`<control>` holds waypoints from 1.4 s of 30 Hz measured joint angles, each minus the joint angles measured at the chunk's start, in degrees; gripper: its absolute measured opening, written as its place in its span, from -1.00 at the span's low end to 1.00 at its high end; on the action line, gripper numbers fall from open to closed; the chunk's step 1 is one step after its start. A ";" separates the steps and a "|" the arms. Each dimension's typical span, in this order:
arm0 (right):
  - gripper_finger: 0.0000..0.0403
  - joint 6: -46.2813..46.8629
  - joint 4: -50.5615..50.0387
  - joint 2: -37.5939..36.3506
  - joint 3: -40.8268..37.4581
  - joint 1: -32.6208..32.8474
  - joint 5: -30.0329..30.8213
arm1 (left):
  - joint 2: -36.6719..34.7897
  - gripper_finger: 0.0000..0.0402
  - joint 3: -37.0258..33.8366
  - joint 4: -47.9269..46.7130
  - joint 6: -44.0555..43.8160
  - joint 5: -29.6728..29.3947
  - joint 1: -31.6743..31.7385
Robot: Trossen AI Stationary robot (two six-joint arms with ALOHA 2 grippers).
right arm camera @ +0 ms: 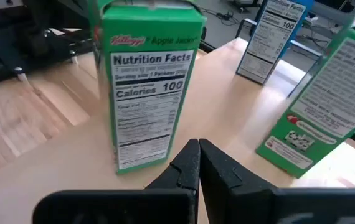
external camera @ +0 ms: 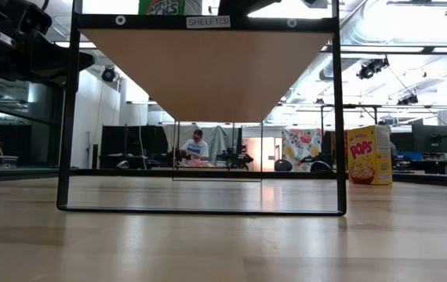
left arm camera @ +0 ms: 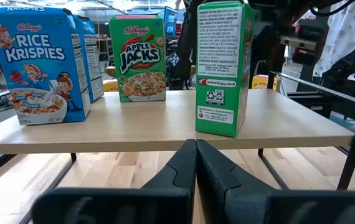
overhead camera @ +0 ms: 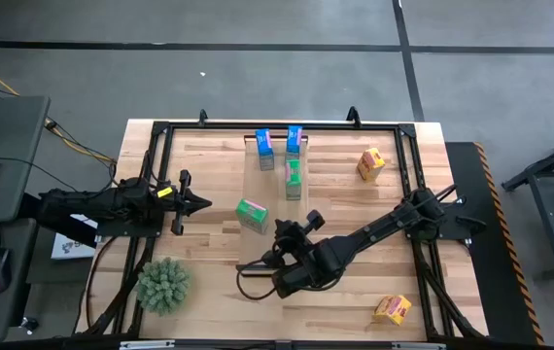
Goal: Stack cereal on shelf
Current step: Put the green cereal box on the shelf aligned with the other green cereal box
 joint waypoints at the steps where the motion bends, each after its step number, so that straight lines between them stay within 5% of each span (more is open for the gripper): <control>1: -1.00 -0.41 0.60 0.00 0.02 -0.19 -0.02 | 0.00 -0.98 -0.02 -0.02 0.00 0.00 -0.02; 28: -1.00 -9.37 12.77 0.72 0.00 -2.26 -6.40 | 0.02 -0.98 0.00 -0.02 0.00 0.00 -0.02; 35: -1.00 -7.91 4.10 -0.83 0.00 -0.47 -15.82 | 0.01 -0.98 0.00 0.00 0.00 0.01 -0.02; 42: -1.00 -5.48 -9.10 -5.28 0.00 4.29 -17.09 | 0.00 -0.98 0.00 0.00 0.00 0.00 -0.02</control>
